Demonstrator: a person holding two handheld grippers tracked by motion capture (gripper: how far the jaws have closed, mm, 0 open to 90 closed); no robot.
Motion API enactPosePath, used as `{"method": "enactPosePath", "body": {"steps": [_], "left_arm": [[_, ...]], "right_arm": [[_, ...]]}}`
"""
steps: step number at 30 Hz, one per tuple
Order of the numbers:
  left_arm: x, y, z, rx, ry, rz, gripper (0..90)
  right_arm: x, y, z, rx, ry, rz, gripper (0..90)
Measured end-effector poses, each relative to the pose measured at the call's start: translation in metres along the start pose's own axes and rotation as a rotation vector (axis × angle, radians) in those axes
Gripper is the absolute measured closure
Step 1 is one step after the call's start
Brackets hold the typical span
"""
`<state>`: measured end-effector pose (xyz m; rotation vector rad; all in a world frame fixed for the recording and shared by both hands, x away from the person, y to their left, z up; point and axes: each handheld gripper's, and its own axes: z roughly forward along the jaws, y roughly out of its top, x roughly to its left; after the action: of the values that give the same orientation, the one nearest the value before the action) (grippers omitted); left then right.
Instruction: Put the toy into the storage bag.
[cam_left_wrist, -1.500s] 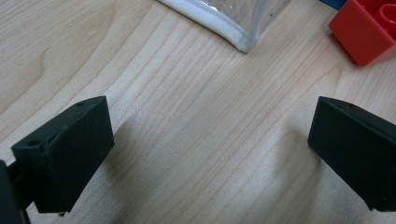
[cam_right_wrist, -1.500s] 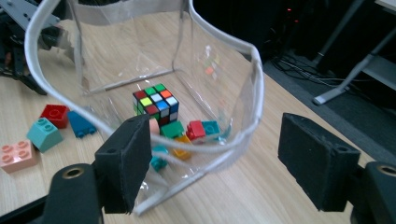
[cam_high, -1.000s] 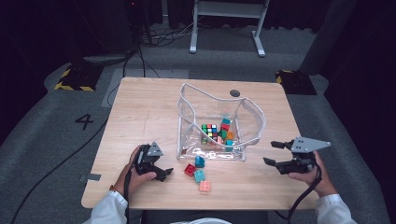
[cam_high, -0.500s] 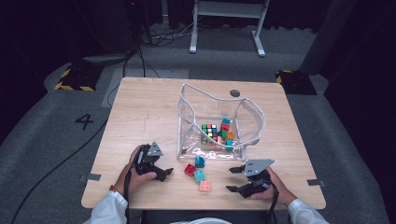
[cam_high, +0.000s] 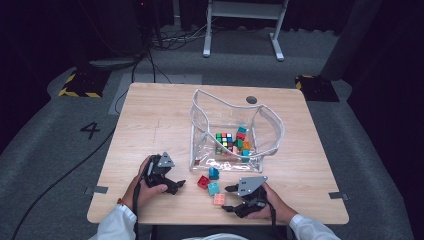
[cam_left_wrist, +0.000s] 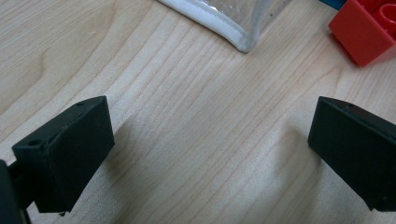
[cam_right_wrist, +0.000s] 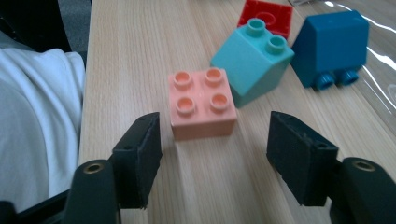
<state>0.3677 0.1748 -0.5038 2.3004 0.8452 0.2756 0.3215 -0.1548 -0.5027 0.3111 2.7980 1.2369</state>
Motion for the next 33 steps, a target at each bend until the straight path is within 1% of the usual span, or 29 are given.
{"method": "enactPosePath", "body": {"steps": [1, 2, 3, 4, 5, 6, 9, 10, 11, 14, 15, 16, 17, 19, 20, 21, 22, 24, 25, 26, 27, 28, 29, 30, 31, 33], "left_arm": [[0.0, 0.0, 0.0, 0.0, 0.0, 0.0, 0.4], [0.0, 0.0, 0.0, 0.0, 0.0, 0.0, 0.4], [0.0, 0.0, 0.0, 0.0, 0.0, 0.0, 0.4], [0.0, 0.0, 0.0, 0.0, 0.0, 0.0, 0.4], [0.0, 0.0, 0.0, -0.001, 0.005, 0.001, 0.4], [0.0, 0.0, 0.0, -0.001, 0.005, 0.001, 0.4], [0.0, 0.0, 0.0, -0.001, 0.003, 0.001, 0.4], [0.0, 0.0, 0.0, 0.0, 0.003, 0.002, 0.4], [0.0, 0.0, 0.0, -0.002, 0.004, 0.003, 0.4], [0.0, 0.0, 0.0, -0.002, -0.001, 0.002, 0.4], [0.0, 0.0, 0.0, -0.002, 0.005, 0.001, 0.4], [0.0, 0.0, 0.0, -0.002, 0.004, 0.004, 0.4], [0.0, 0.0, 0.0, -0.001, 0.004, 0.004, 0.4], [0.0, 0.0, 0.0, 0.0, 0.0, 0.0, 0.4], [0.0, 0.0, 0.0, 0.0, 0.0, 0.0, 0.4], [0.0, 0.0, 0.0, 0.0, 0.0, 0.0, 0.4], [0.0, 0.0, 0.0, 0.0, 0.003, 0.001, 0.4], [0.0, 0.0, 0.0, -0.001, 0.003, 0.001, 0.4], [0.0, 0.0, 0.0, 0.0, 0.0, 0.0, 0.4], [0.0, 0.0, 0.0, 0.0, 0.0, 0.0, 0.4], [0.0, 0.0, 0.0, 0.0, 0.0, 0.002, 0.4], [0.0, 0.0, 0.0, 0.0, 0.0, 0.002, 0.4], [0.0, 0.0, 0.0, 0.0, 0.001, 0.0, 0.4], [0.0, 0.0, 0.0, 0.0, 0.0, 0.0, 0.4], [0.0, 0.0, 0.0, 0.0, 0.001, 0.0, 0.4], [0.0, 0.0, 0.0, 0.0, 0.001, 0.001, 0.4]], "right_arm": [[0.0, 0.002, 0.002, -0.006, 0.006, -0.021, 39.6], [0.002, 0.004, 0.004, -0.008, 0.006, -0.01, 42.3], [0.001, 0.006, 0.008, -0.04, 0.019, -0.079, 50.4], [0.001, 0.006, 0.008, -0.04, 0.019, -0.079, 50.4], [0.004, 0.008, 0.01, -0.046, 0.022, -0.061, 55.1], [0.002, 0.008, 0.01, -0.04, 0.025, -0.089, 57.6], [0.003, 0.008, 0.01, -0.044, 0.014, -0.086, 58.5], [0.005, 0.008, 0.01, -0.055, 0.011, -0.066, 58.8], [0.004, 0.007, 0.009, -0.048, 0.008, -0.06, 58.9], [0.001, 0.004, 0.005, -0.052, 0.006, -0.072, 58.9], [0.0, 0.0, 0.001, -0.042, 0.007, -0.061, 59.0], [0.0, 0.0, 0.001, -0.042, 0.007, -0.061, 59.0], [-0.003, -0.004, -0.005, -0.041, -0.009, -0.074, 59.0], [-0.004, -0.005, -0.007, -0.043, -0.013, -0.069, 59.0], [-0.007, -0.008, -0.012, -0.04, -0.023, -0.058, 59.0], [-0.009, -0.01, -0.016, -0.034, -0.035, -0.057, 59.0], [-0.012, -0.014, -0.024, -0.038, -0.057, -0.032, 59.0], [-0.015, -0.016, -0.026, -0.041, -0.06, -0.033, 59.0], [-0.018, -0.019, -0.032, -0.03, -0.076, -0.034, 59.0], [-0.019, -0.02, -0.034, -0.027, -0.096, -0.049, 59.0], [-0.027, -0.027, -0.043, -0.03, -0.123, -0.045, 58.9], [-0.027, -0.027, -0.043, -0.03, -0.123, -0.045, 58.9], [-0.033, -0.032, -0.053, -0.042, -0.145, -0.021, 59.0], [-0.035, -0.033, -0.056, -0.048, -0.15, -0.014, 58.9], [-0.035, -0.033, -0.056, -0.048, -0.15, -0.014, 58.9], [-0.04, -0.038, -0.065, -0.045, -0.182, 0.003, 58.9]]}}
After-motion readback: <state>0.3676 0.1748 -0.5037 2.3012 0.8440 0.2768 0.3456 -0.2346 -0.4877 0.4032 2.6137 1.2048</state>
